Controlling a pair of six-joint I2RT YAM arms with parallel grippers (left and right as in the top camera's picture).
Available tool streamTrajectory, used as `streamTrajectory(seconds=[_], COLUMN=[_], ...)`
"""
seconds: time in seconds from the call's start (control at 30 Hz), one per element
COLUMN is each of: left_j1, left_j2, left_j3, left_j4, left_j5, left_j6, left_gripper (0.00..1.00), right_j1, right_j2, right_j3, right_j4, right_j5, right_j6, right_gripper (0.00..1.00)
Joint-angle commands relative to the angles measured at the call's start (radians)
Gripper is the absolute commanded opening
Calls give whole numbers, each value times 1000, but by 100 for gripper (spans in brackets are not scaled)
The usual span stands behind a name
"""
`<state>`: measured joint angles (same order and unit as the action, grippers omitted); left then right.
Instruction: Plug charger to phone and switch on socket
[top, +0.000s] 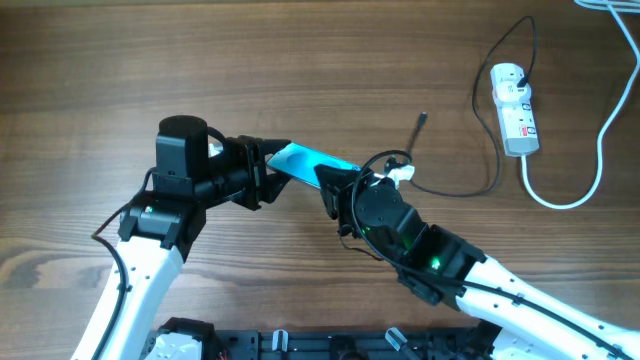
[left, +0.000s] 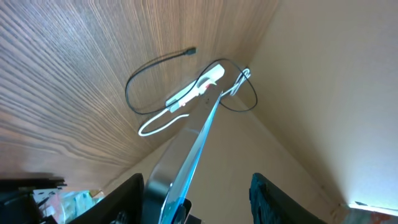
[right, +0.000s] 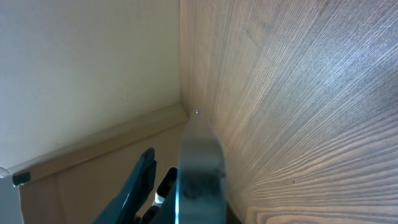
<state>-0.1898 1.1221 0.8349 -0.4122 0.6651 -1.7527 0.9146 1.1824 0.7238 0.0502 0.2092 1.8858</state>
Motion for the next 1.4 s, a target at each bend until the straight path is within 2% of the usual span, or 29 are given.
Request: streamTrajectory(seconds=[0.0, 0.1, 0.17, 0.4, 0.53, 0.73, 0.87, 1.03, 1.07, 1.13, 1.23, 1.27, 1.3, 1.37], left_j1=[-37, -66, -66, -72, -99, -98, -98, -98, -98, -98, -98, -98, -98, -84], left_j2=[0, 0, 0, 0, 0, 0, 0, 0, 0, 0, 0, 0, 0, 0], left_j3=[3, 3, 3, 3, 3, 3, 3, 3, 3, 3, 3, 3, 3, 3], left_j4=[14, 13, 13, 13, 13, 13, 51, 84, 84, 87, 87, 88, 91, 89], left_j5=[-49, -87, -87, -102, -130, -153, -185, -188, -188, -188, -220, -230, -262, -294], left_j6=[14, 21, 75, 100, 100, 98, 92, 69, 65, 65, 68, 75, 124, 248], left_gripper=[51, 45, 37, 33, 26, 5, 4, 4, 4, 4, 4, 4, 4, 4], right_j1=[3, 2, 2, 3, 2, 2, 2, 2, 3, 2, 2, 2, 2, 2], right_j2=[35, 38, 38, 38, 38, 38, 38, 38, 38, 38, 38, 38, 38, 38], right_j3=[16, 16, 16, 16, 16, 16, 16, 16, 16, 16, 16, 16, 16, 16], right_j4=[49, 56, 60, 76, 92, 88, 58, 58, 57, 57, 57, 54, 44, 18], right_j5=[-31, -31, -31, -62, -62, -61, -62, -62, -62, -70, -70, -70, -70, -69], right_j6=[7, 8, 32, 114, 112, 116, 185, 185, 185, 185, 184, 185, 185, 185], right_gripper=[5, 5, 4, 5, 5, 4, 5, 12, 18, 23, 24, 30, 41, 47])
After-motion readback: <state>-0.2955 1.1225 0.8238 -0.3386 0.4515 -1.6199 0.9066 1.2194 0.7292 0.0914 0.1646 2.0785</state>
